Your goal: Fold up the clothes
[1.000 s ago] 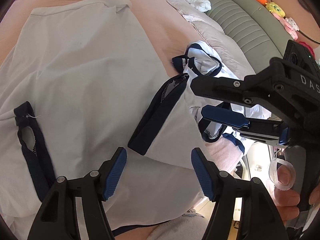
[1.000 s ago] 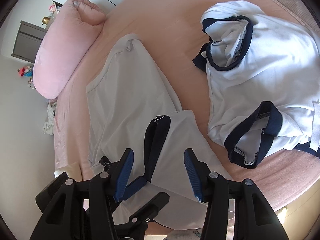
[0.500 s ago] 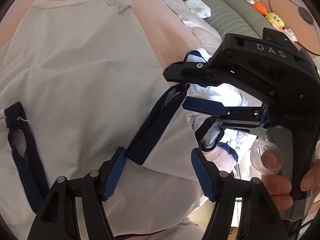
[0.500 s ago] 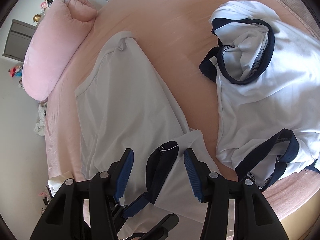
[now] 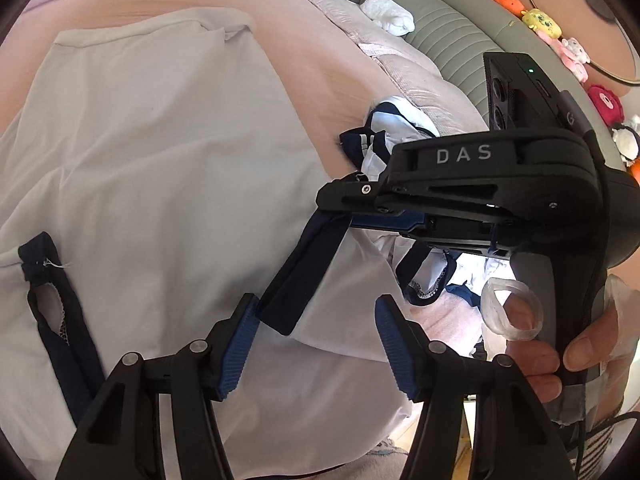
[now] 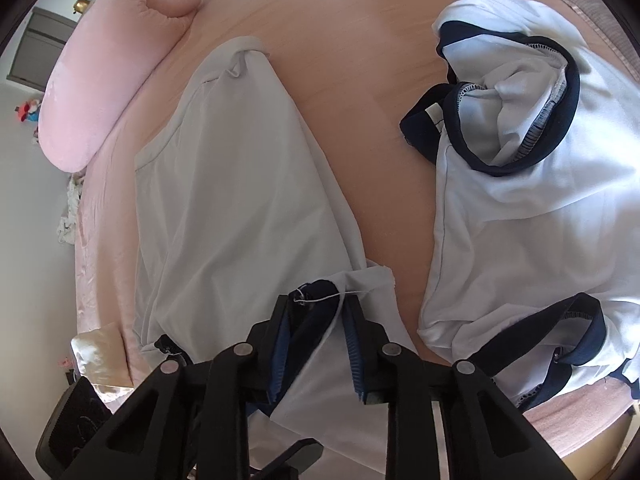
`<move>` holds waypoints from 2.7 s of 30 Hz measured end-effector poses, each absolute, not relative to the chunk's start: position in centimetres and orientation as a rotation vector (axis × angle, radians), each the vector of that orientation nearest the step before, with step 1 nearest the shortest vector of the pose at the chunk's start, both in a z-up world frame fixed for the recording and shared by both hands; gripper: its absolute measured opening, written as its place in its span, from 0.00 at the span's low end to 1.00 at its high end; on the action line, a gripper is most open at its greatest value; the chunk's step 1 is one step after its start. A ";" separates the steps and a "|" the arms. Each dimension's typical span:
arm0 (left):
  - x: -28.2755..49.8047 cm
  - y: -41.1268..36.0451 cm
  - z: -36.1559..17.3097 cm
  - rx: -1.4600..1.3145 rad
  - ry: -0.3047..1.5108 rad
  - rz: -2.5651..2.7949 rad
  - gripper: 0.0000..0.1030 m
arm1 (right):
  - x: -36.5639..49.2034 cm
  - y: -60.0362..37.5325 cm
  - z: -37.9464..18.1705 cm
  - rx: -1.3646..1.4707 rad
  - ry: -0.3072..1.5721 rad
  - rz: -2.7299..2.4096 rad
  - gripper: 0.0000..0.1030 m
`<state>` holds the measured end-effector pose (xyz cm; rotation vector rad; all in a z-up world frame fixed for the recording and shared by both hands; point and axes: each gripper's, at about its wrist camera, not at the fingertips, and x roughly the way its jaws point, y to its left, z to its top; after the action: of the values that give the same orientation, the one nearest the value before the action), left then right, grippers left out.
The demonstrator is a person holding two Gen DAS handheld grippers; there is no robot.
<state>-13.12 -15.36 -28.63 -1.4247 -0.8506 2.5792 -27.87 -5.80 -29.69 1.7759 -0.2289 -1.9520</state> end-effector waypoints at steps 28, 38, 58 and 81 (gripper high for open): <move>-11.4 -17.0 -29.4 -1.501 -0.864 2.544 0.10 | -24.9 -10.1 -29.1 1.704 -0.092 -1.813 0.06; -10.0 -18.2 -26.8 -1.438 -0.967 2.601 0.51 | -23.4 -9.4 -26.8 1.689 -0.039 -1.796 0.08; -0.1 -22.2 -20.6 -1.253 -1.206 2.804 0.69 | -17.5 -3.0 -18.9 1.549 -0.222 -1.830 0.68; 7.2 -20.8 -19.7 -1.265 -1.160 2.924 0.69 | -11.9 3.6 -19.6 1.529 -0.235 -1.910 0.68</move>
<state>7.18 -20.84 -19.69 -1.2649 -1.1601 2.9238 -11.85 3.57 -19.57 1.5290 -0.2352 -1.9099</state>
